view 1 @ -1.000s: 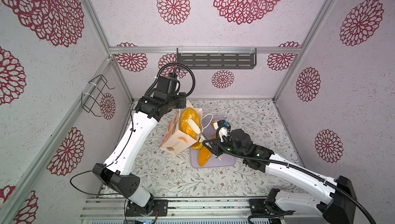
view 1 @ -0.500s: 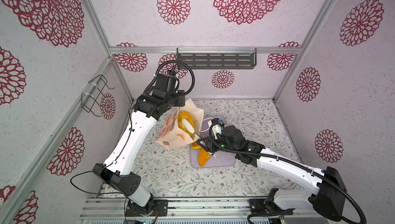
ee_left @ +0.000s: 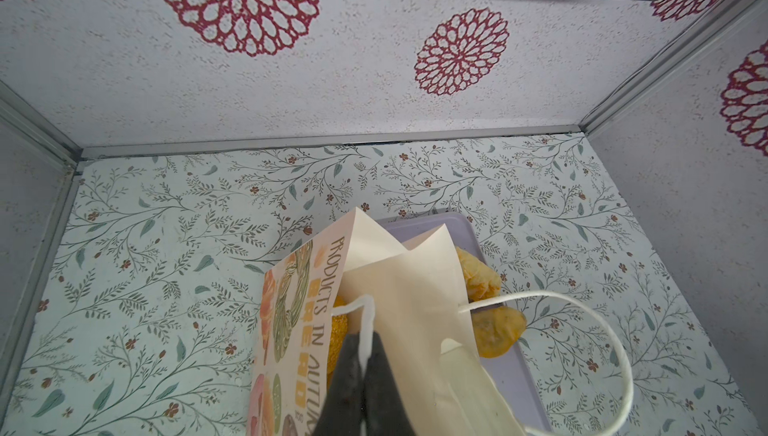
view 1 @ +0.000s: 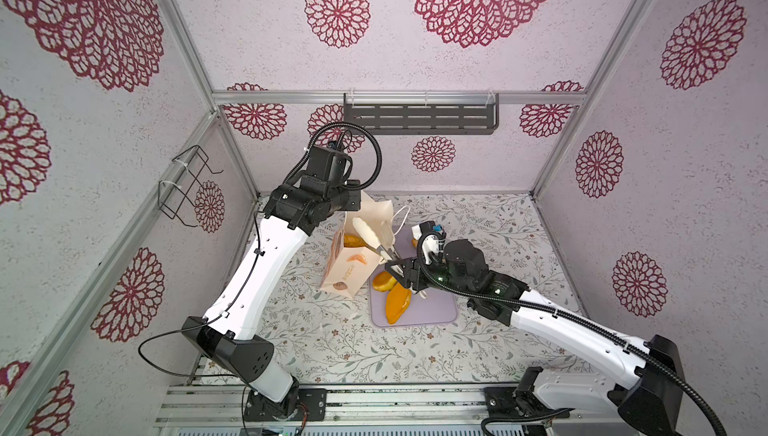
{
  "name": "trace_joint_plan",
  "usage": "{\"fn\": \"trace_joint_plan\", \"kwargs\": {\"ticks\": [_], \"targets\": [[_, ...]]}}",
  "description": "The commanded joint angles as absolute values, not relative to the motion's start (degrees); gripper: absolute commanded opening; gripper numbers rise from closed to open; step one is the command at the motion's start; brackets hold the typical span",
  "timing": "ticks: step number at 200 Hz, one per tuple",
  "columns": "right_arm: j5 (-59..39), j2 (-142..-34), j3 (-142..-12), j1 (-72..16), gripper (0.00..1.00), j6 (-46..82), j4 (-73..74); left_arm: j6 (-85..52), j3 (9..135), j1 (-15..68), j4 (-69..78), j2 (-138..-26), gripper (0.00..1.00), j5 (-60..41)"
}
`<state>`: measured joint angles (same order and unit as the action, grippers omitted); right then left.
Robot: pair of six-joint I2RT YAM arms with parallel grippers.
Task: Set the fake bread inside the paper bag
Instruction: 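Open the tongs to drop the sesame loaf into the paper bag, then withdraw the empty tongs with the right gripper back over the tray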
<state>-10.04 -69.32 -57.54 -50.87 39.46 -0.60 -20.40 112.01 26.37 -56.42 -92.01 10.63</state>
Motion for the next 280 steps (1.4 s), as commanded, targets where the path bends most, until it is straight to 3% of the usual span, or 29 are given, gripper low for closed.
{"fn": "trace_joint_plan", "kwargs": {"ticks": [1, 195, 280], "targets": [[-8.11, -64.87, -58.72, -49.81, 0.57, 38.45, 1.46, -19.03, 111.97, 26.78, -55.83, -90.88, 0.00, 12.25], [-2.96, -43.26, -48.99, -44.65, 0.60, 39.76, -12.59, -11.01, 118.11, 23.23, -63.92, -89.56, 0.00, 23.06], [-2.47, -42.50, -44.20, -44.65, 0.60, 43.74, -21.32, -6.74, 119.87, 23.17, -65.48, -89.71, 0.00, 28.24]]}}
